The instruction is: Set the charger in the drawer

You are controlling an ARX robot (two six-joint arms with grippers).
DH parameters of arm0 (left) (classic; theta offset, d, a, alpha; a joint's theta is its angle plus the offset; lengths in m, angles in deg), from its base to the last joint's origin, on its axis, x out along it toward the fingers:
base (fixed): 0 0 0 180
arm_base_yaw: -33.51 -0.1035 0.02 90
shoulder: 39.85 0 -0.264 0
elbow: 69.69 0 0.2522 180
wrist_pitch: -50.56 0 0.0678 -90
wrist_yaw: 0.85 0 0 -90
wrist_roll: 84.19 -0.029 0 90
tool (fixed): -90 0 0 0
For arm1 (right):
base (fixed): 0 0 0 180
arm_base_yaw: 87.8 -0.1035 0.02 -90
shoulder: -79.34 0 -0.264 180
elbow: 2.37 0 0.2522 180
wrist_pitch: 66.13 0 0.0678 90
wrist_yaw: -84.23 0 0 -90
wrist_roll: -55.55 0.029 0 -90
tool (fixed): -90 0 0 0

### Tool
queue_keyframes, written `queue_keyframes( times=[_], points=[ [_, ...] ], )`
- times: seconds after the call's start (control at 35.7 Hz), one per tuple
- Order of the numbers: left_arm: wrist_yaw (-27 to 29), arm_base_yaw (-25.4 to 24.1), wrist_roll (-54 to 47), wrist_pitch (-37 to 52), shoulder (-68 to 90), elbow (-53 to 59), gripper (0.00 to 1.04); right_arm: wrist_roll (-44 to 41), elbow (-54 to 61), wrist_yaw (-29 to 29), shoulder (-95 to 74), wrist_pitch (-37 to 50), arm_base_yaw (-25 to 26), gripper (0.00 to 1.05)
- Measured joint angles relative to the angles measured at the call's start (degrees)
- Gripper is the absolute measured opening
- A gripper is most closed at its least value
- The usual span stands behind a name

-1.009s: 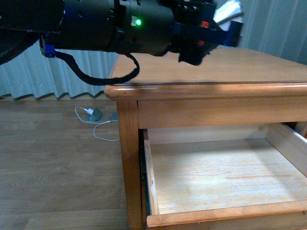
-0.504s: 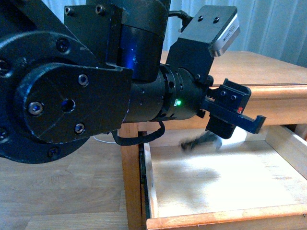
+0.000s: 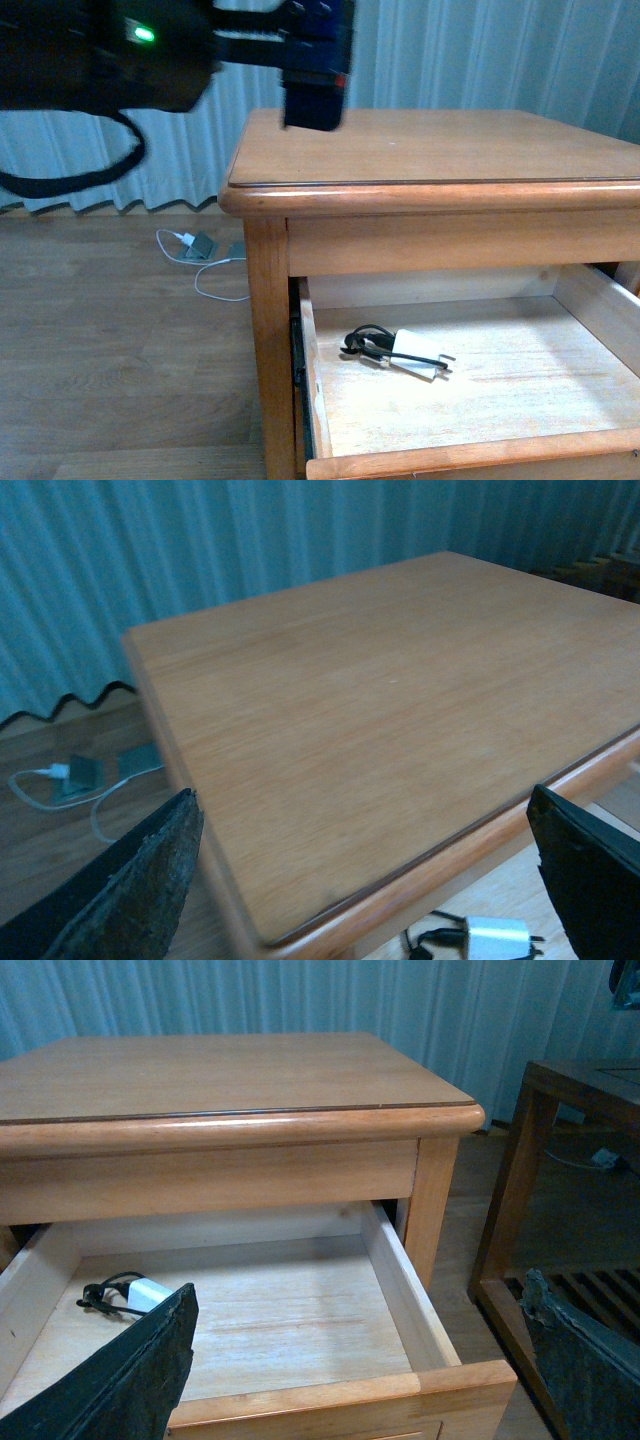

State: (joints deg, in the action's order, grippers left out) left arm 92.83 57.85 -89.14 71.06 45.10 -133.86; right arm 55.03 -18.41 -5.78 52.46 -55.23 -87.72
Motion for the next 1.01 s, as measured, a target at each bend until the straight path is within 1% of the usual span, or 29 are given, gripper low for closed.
queue_keyframes(
  times=[0.14,0.34,0.42,0.53,0.62,0.67,0.73,0.92,0.95,0.98,1.01],
  points=[
    [3.45,-2.69,1.75,-3.28,-14.62,9.25,0.98,0.0,0.0,-0.02,0.0,0.0,0.0,0.96],
    [10.01,-5.7,6.03,-11.85,-32.46,19.61,0.98,0.0,0.0,0.0,0.0,0.0,0.0,0.96],
    [13.99,-6.14,8.7,-16.22,-39.93,24.17,0.98,0.0,0.0,-0.02,0.0,0.0,0.0,0.96],
    [17.84,-6.12,11.61,-21.2,-47.6,28.26,0.98,0.0,0.0,-0.02,0.0,0.0,0.0,0.96],
    [21.64,-6.51,15.3,-28.17,-56.08,32.5,0.98,0.0,0.0,0.0,0.0,0.0,0.0,0.96],
    [23.1,-7.13,17.81,-32.68,-61.37,35.15,0.98,0.0,0.0,-0.02,0.0,0.0,0.0,0.96],
    [23.43,-7.48,19.67,-34.51,-64.57,36.79,0.98,0.0,0.0,0.0,0.0,0.0,0.0,0.96],
    [23.12,-7.67,21.09,-34.53,-65.24,36.85,0.98,0.0,0.0,0.0,0.0,0.0,0.0,0.96],
    [20.63,-8.66,19.41,-32.83,-66.01,37.53,0.94,0.0,0.0,-0.02,0.0,0.0,0.0,0.96],
    [16.66,-9.68,17.55,-31.21,-66.51,38.25,0.91,0.0,0.0,0.0,0.0,0.0,0.0,0.96],
    [13.97,-10.64,15.89,-29.92,-67.12,38.99,0.87,0.0,0.0,-0.02,0.0,0.0,0.0,0.96]
  ],
)
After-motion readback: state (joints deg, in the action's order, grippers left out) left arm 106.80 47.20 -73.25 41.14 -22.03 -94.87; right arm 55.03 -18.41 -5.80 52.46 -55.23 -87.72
